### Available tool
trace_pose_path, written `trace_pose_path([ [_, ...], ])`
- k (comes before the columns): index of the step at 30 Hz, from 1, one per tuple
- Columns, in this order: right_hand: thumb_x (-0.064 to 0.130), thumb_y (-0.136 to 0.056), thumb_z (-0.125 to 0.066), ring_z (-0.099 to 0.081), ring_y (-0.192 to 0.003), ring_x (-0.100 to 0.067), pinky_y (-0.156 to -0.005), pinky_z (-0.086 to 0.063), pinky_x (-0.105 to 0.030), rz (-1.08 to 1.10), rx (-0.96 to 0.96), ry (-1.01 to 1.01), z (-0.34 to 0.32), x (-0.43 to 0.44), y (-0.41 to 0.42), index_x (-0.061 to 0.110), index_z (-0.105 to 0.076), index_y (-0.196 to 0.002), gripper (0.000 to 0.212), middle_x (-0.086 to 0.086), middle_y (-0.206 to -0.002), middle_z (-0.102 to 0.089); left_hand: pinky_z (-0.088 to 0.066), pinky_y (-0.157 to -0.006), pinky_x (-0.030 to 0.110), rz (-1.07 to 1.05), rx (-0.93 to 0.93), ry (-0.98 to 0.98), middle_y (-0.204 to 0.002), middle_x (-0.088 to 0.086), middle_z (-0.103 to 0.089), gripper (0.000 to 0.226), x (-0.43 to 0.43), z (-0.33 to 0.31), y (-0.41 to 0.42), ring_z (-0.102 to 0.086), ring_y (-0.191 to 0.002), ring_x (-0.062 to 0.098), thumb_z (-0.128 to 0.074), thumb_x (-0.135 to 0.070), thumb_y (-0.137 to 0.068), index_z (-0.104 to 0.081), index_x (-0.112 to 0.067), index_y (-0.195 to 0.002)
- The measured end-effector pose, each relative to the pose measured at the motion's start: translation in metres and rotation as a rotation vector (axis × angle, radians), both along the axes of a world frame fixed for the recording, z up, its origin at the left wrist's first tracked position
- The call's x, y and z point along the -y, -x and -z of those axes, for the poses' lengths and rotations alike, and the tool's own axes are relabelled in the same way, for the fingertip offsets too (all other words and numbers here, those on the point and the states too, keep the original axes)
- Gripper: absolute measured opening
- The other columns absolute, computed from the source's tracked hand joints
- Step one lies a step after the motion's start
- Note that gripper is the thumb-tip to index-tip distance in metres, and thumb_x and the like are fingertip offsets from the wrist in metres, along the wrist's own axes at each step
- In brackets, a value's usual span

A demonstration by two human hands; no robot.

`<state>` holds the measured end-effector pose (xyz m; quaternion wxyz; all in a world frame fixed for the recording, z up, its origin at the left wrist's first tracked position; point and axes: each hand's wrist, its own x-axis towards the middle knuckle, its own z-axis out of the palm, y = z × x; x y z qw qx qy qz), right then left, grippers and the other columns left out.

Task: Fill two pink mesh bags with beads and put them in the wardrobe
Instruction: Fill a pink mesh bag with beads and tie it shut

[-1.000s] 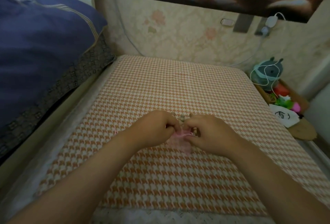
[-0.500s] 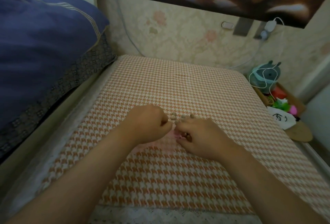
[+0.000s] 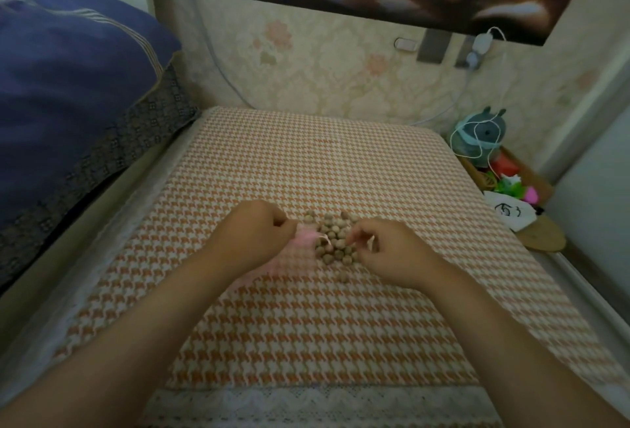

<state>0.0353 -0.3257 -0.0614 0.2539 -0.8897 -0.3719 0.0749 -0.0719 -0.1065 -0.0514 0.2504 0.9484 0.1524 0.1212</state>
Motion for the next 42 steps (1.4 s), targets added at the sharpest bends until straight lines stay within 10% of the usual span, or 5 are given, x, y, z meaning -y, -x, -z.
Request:
trace_pose_path([
  [6,0.032,-0.083,-0.075,-0.062,-0.086,-0.001,-0.077,-0.052,-0.023,-0.068,-0.024,0.291,0.006,-0.007,0.002,0.032,-0.076,-0.101,0.018,0.017,-0.093,-0.067,-0.054,-0.069,0.023,0.065,-0.016,0.105,-0.093,-0.014,-0.067,0.015,0.004,0.002,0.003,-0.062,-0.076,0.002,-0.062,-0.029,-0.086,-0.073,-0.030,-0.095],
  [16,0.036,-0.080,-0.080,-0.063,-0.082,-0.001,-0.078,-0.055,-0.027,-0.054,-0.084,0.294,0.008,-0.016,-0.003,0.033,-0.075,-0.090,0.012,0.018,-0.085,-0.066,-0.039,-0.076,0.018,0.184,-0.017,0.006,-0.119,-0.011,-0.062,0.032,0.005,0.001,0.003,-0.049,-0.086,0.001,-0.061,-0.030,-0.088,-0.066,-0.027,-0.120],
  [25,0.043,-0.085,-0.072,-0.058,-0.064,0.003,-0.064,-0.050,-0.025,0.159,0.080,-0.252,-0.025,-0.034,0.007,0.036,-0.068,-0.086,0.008,0.012,-0.078,-0.067,-0.043,-0.073,0.018,0.183,-0.025,0.134,-0.105,-0.012,-0.067,0.031,0.001,-0.003,0.004,-0.056,-0.082,0.000,-0.062,-0.028,-0.087,-0.068,-0.024,-0.117],
  [32,0.051,-0.087,-0.065,-0.057,-0.082,0.000,-0.072,-0.054,-0.035,-0.046,0.226,-0.110,-0.015,-0.063,0.019,0.037,-0.071,-0.098,0.019,0.018,-0.088,-0.062,-0.057,-0.069,0.043,0.149,-0.032,0.167,-0.085,-0.003,-0.070,0.021,0.002,-0.003,0.004,-0.064,-0.068,0.014,-0.056,-0.028,-0.082,-0.071,-0.025,-0.095],
  [42,0.028,-0.093,-0.068,-0.056,-0.078,0.011,-0.074,-0.042,-0.015,0.026,0.102,-0.230,-0.015,-0.054,0.007,0.033,-0.075,-0.104,0.014,0.018,-0.095,-0.067,-0.057,-0.079,0.031,0.087,-0.012,0.211,-0.098,-0.007,-0.074,0.023,0.001,-0.001,0.004,-0.066,-0.084,0.006,-0.057,-0.028,-0.089,-0.074,-0.025,-0.104],
])
